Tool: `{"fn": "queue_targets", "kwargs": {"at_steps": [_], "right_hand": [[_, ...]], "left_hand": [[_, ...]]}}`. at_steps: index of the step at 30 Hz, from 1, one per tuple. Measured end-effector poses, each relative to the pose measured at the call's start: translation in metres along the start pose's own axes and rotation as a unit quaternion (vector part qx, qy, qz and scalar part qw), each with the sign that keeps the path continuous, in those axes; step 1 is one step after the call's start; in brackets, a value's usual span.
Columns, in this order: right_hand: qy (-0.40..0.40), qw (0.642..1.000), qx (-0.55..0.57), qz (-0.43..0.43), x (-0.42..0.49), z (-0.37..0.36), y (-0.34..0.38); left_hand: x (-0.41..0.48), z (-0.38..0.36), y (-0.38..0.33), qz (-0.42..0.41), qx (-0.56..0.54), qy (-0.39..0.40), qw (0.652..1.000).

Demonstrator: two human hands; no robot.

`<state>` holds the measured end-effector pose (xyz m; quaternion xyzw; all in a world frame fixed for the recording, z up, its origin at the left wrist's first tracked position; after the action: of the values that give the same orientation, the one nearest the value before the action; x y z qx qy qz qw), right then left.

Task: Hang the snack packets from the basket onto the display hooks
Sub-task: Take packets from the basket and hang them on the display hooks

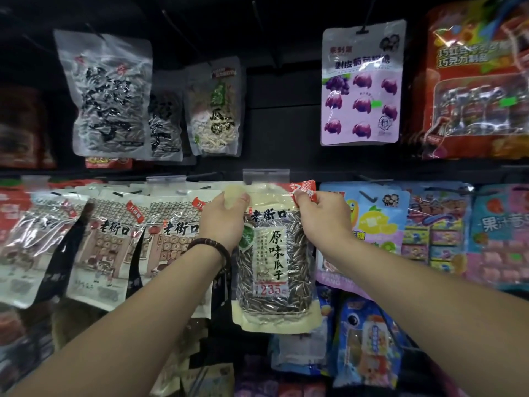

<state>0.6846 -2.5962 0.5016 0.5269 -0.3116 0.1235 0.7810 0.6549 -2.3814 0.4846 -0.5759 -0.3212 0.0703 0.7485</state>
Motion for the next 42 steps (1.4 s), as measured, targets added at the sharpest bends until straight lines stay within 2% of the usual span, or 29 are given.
{"fn": "queue_targets", "kwargs": {"at_steps": [5,10,13,16,18,23,26,30,33,37,42], "right_hand": [[-0.005,1.0,0.018,-0.023,-0.001,-0.001,-0.007],[0.008,0.999,-0.027,-0.043,0.011,-0.001,-0.012],[0.03,0.996,-0.05,-0.074,0.022,-0.007,-0.028],[0.034,0.994,-0.057,-0.091,0.031,-0.015,-0.039],[0.028,0.992,-0.069,-0.1,0.037,-0.021,-0.045],[0.034,0.988,-0.055,-0.141,0.051,-0.041,-0.064],[0.052,0.987,-0.06,-0.142,0.045,-0.037,-0.07],[0.092,0.983,-0.13,-0.096,0.015,-0.013,-0.074],[0.133,0.979,-0.127,-0.084,-0.027,0.011,-0.083],[0.162,0.972,0.006,-0.172,-0.1,0.047,-0.121],[0.209,0.955,0.003,-0.21,-0.22,0.098,-0.172]], "left_hand": [[0.004,0.002,0.005,0.019,-0.003,0.002,1.0],[0.013,-0.007,0.005,0.031,-0.003,-0.001,1.0],[0.013,-0.02,0.008,0.067,-0.007,0.001,0.998],[0.007,-0.026,0.015,0.049,0.033,-0.017,0.998],[-0.002,-0.036,0.024,0.003,0.067,-0.021,0.998],[-0.035,-0.081,0.057,-0.083,0.204,0.105,0.97],[-0.046,-0.092,0.067,-0.103,0.235,0.147,0.955],[-0.058,-0.095,0.077,-0.108,0.248,0.168,0.948],[-0.08,-0.093,0.084,-0.106,0.253,0.179,0.945],[-0.126,-0.082,0.093,-0.138,0.303,0.153,0.93],[-0.214,-0.069,0.101,-0.251,0.289,0.094,0.919]]}}
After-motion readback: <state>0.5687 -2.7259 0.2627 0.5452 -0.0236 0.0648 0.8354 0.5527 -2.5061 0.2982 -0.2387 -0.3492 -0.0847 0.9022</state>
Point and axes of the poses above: each hand's wrist, its own x-axis towards the middle knuckle, its own z-axis out of the back of the hand, y = z × x, the point moved 6 cm from there along x, towards the middle knuckle, and after that the axes turned 2 degrees about z, right-handed, at the moved point
